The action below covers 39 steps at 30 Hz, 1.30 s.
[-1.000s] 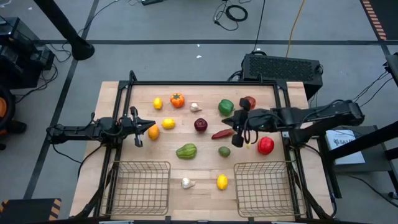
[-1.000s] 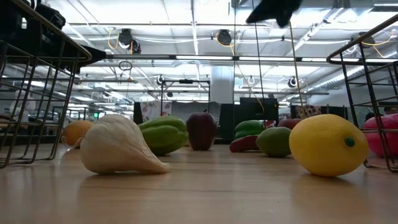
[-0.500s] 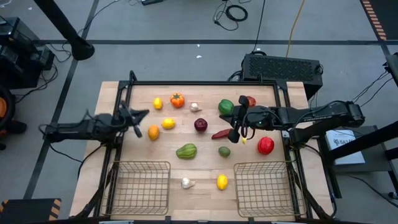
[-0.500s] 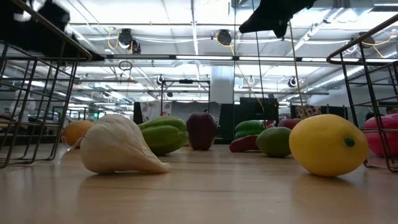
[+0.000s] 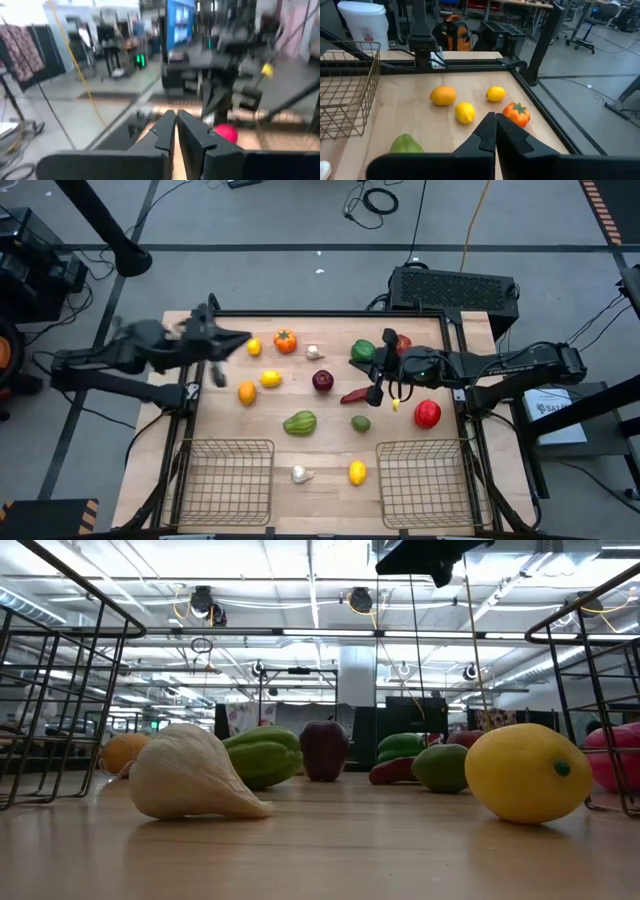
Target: Sort produce into baskets
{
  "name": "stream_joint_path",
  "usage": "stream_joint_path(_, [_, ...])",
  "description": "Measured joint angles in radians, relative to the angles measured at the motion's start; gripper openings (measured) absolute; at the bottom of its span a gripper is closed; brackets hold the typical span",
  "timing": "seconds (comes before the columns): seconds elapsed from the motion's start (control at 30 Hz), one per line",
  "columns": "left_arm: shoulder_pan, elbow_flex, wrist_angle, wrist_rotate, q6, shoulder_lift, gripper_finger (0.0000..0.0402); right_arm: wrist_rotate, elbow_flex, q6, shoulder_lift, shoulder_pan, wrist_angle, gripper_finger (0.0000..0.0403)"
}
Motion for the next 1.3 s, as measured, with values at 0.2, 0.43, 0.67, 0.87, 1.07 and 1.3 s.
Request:
stream_joint_path(0.2, [0.0,-0.011,-0.143,-0.121,-0.019,0.221,0.0029,0.0,0.0,-0.012,0.0,0.0,-0.03,0.0])
stream_joint_path(0.43, [0.02,-0.011,-0.339,-0.257,-0.237,0.401,0.0029,0.0,0.0,-0.011,0.022,0.0,-0.082,0.0])
stream_joint_path(0.67, [0.083,-0.009,-0.339,-0.091,-0.273,0.456,0.0029,0.0,-0.001,-0.046,0.108,-0.005,-0.061,0.0])
stream_joint_path(0.87, [0.145,-0.009,-0.381,-0.011,-0.321,0.478,0.0029,-0.002,-0.001,-0.072,0.165,-0.033,-0.071,0.0])
stream_joint_path(1.07, [0.184,-0.008,-0.479,0.101,-0.379,0.493,0.0033,-0.006,-0.001,-0.067,0.157,-0.039,-0.131,0.0])
stream_joint_path(1.3, [0.179,-0.008,-0.524,0.109,-0.419,0.499,0.0112,-0.005,-0.001,-0.099,0.119,-0.036,-0.167,0.0])
